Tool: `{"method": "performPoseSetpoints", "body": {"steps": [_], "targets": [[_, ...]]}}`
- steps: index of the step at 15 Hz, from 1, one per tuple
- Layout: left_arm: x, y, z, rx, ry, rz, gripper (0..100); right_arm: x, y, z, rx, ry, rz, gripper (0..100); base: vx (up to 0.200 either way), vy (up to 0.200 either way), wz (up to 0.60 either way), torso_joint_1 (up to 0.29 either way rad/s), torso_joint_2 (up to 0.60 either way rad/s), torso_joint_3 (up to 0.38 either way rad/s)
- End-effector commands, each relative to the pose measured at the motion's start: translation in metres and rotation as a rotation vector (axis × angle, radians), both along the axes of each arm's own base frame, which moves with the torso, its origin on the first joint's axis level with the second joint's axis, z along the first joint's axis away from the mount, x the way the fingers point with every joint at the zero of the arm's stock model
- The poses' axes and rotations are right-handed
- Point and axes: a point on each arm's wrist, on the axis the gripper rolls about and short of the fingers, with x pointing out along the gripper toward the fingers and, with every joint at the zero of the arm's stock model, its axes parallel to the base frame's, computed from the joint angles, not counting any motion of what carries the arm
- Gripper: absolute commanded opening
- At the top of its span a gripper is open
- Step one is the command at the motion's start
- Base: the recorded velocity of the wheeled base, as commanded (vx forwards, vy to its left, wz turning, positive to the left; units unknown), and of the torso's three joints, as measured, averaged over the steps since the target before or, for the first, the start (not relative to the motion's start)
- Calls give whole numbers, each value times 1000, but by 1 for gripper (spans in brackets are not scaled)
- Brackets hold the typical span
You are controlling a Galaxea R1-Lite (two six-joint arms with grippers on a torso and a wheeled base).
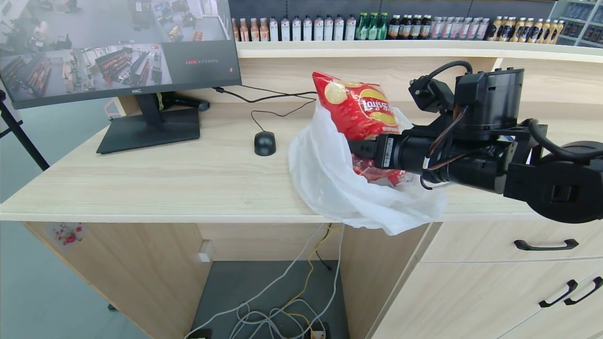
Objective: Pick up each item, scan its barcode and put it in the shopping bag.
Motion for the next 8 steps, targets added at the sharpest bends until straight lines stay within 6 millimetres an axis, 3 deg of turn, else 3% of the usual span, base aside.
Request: {"method": "performPoseSetpoints", "body": {"steps": [1, 8], "targets": [[0, 0, 0, 0, 0, 0, 100, 0, 0, 3, 11, -22, 1, 100, 0, 0, 0, 0, 0, 0], [0, 0, 0, 1, 0, 0, 100, -14, -6, 26, 42, -106, 9, 100, 0, 0, 0, 0, 0, 0]]}}
